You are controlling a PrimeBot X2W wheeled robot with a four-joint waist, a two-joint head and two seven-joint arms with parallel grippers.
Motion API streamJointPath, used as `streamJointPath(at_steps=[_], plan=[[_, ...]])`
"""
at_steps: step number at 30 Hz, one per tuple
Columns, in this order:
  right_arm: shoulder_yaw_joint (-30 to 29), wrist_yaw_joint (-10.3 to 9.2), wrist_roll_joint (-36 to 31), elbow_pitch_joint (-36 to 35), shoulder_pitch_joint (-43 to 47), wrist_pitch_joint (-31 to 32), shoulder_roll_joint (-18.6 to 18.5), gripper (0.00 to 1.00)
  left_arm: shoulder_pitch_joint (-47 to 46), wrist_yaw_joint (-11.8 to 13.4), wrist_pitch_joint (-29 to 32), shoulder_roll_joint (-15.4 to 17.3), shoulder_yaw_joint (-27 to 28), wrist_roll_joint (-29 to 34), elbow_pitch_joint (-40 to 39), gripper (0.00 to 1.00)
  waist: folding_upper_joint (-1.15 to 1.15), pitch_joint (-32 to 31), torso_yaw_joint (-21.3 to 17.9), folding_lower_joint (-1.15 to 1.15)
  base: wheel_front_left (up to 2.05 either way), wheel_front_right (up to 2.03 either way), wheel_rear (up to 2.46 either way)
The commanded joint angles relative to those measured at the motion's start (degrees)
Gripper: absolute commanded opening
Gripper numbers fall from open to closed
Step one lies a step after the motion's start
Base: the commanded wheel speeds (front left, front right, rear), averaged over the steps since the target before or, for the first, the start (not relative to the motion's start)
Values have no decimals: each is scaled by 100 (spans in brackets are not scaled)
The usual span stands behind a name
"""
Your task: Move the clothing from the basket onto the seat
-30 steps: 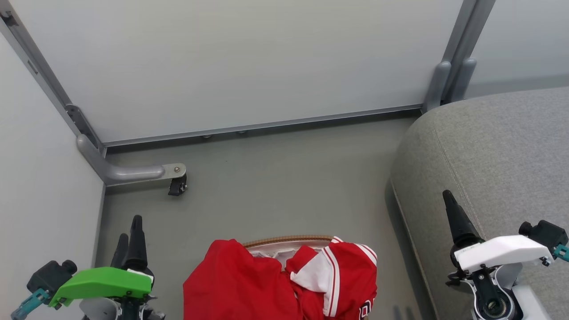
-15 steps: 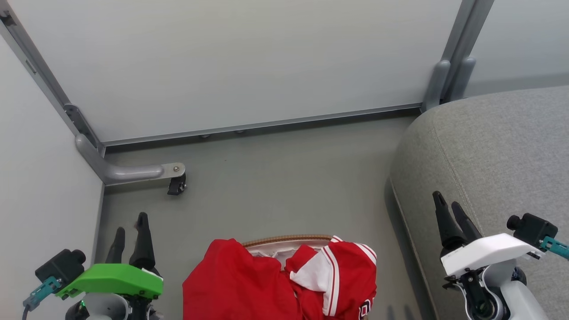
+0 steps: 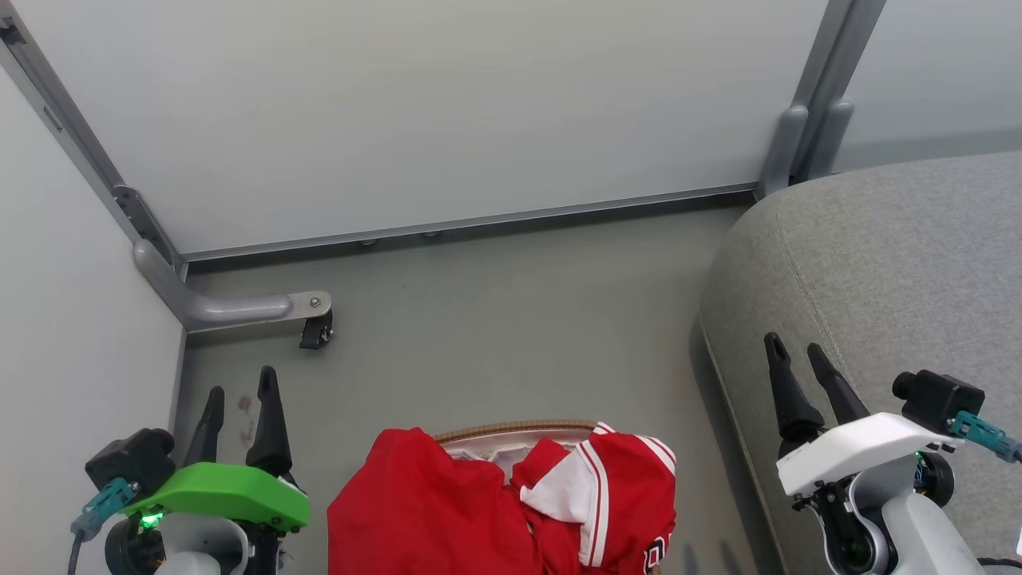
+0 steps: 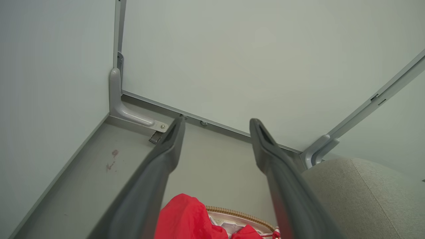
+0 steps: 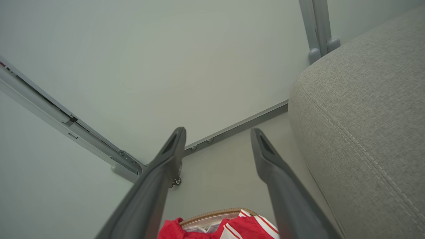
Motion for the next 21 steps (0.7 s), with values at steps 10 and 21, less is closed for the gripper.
streamJointPath(at_steps=[10, 21], plan=[[102, 1, -830, -5, -52, -207, -37, 100, -113, 98, -209, 71, -177, 760, 21, 100, 0, -28, 6, 0, 0, 0, 0], [158, 1, -1470, 115, 82, -368, -39, 100, 135, 145, -361, -9, -220, 1331, 94, 100, 0, -51, -16, 0, 0, 0, 0]])
